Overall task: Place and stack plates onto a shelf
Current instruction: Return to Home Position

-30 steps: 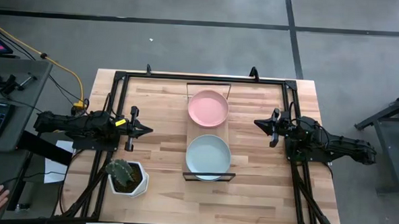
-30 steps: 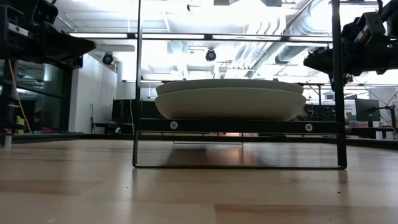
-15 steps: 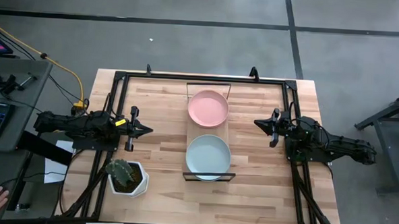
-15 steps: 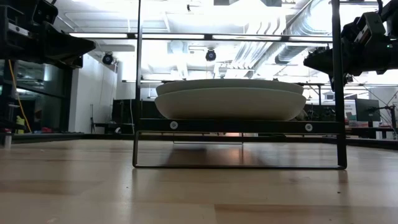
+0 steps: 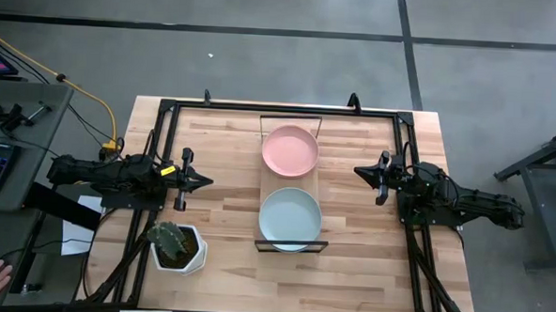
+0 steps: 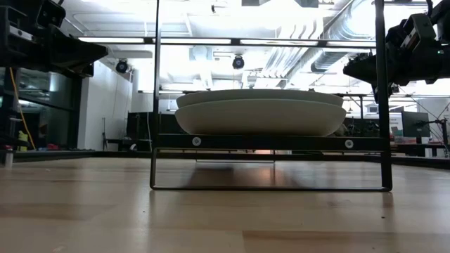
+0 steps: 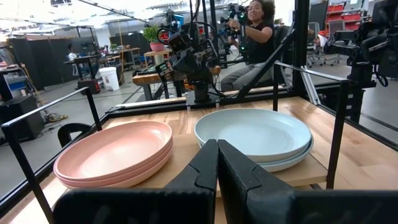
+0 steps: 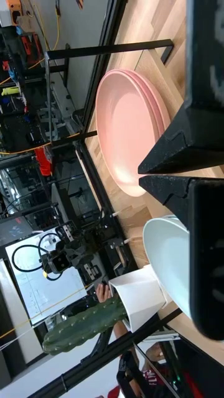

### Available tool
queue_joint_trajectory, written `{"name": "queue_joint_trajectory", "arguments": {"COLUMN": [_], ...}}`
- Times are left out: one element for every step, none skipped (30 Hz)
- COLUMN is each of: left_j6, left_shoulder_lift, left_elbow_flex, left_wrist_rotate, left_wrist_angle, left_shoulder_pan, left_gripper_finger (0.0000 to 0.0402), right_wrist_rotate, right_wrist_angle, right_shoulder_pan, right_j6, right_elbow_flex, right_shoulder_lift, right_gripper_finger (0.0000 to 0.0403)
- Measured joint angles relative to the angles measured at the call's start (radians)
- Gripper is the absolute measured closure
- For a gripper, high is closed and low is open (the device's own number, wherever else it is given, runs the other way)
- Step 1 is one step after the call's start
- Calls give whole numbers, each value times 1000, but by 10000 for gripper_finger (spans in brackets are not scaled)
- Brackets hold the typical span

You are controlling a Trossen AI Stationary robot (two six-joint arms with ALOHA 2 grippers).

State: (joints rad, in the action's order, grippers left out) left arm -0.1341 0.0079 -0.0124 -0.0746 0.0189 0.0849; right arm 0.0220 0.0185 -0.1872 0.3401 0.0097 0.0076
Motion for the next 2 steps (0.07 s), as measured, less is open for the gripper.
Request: {"name": "queue_joint_trajectory", "arguments": {"left_j6": [0,0], "left_shoulder_lift": [0,0], "left_elbow_flex": [0,0], "left_wrist_rotate": [0,0], "left_wrist_angle": [0,0], "left_shoulder_pan": [0,0], "left_gripper_finger": [401,401], "right_wrist_rotate": [0,0], "right_wrist_angle": [0,0], "right_shoulder_pan": [0,0], "right_j6": [0,0], "right_elbow_flex": [0,0], "right_shoulder_lift": [0,0], "right_gripper_finger": [403,403]}}
